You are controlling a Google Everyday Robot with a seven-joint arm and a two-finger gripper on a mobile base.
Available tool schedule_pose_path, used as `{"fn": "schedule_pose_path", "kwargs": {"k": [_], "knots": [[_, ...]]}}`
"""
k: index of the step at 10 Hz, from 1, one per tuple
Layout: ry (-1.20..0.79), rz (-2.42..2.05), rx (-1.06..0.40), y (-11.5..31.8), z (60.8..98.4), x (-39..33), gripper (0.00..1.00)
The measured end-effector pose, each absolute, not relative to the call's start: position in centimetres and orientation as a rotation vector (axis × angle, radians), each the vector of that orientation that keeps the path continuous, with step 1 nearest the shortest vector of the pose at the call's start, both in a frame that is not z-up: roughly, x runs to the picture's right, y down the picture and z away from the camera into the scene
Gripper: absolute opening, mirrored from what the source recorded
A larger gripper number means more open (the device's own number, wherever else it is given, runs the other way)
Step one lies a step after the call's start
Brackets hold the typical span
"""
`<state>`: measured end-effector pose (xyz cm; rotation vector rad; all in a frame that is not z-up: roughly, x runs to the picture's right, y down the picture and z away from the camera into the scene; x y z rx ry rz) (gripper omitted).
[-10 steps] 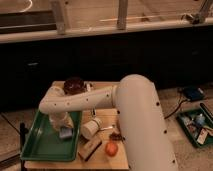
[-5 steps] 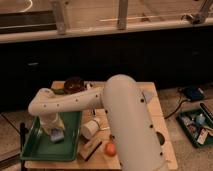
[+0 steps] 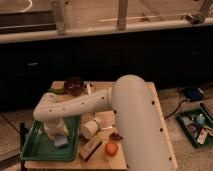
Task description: Wipe tray with sponge
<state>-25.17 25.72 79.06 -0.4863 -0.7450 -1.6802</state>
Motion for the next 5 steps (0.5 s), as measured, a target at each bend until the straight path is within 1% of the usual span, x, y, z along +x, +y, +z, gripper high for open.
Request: {"fn": "schedule_pose_path", "kwargs": {"k": [5], "knots": [[-0.713,-1.677,-0.485,22.8,81.2,-24.8,0.0]]}}
